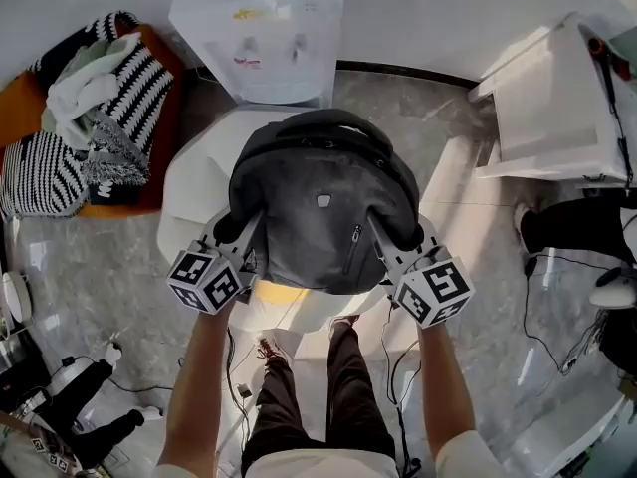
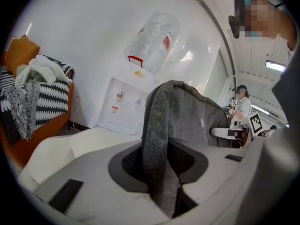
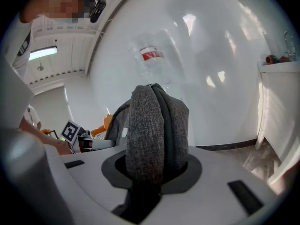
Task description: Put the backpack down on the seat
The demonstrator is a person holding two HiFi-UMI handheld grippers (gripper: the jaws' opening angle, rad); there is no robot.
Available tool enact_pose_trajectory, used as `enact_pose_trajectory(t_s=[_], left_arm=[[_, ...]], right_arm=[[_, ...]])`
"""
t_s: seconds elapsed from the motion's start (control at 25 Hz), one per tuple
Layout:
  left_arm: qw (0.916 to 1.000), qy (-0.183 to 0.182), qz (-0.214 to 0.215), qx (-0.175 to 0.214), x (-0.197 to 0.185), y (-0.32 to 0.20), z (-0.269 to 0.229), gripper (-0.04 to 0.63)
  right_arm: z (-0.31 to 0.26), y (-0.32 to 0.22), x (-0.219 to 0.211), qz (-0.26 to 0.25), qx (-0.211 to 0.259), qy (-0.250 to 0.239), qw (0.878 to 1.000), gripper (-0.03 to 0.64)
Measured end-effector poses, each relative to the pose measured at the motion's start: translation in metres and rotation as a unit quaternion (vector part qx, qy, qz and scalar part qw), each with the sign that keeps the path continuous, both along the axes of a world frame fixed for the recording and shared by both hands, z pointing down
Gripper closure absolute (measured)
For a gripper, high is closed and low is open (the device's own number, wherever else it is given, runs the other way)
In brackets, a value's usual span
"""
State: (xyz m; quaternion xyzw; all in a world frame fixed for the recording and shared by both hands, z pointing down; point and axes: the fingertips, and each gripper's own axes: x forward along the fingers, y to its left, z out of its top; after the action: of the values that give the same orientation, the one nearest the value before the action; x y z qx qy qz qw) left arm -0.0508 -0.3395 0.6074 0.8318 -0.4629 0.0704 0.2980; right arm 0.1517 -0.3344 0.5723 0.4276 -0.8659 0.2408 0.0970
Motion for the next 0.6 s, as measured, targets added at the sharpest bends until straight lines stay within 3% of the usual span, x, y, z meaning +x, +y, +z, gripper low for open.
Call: enact_pose_trajectory(t_s=[0.6], left_arm=[[0.9998,-0.015,0.003,-0.013,0.011,-0.016,0.064,0.471]], right_arm=[[0.071,-0.013,0.012,0.008,-0.008,-0.022,1.0,0.537]])
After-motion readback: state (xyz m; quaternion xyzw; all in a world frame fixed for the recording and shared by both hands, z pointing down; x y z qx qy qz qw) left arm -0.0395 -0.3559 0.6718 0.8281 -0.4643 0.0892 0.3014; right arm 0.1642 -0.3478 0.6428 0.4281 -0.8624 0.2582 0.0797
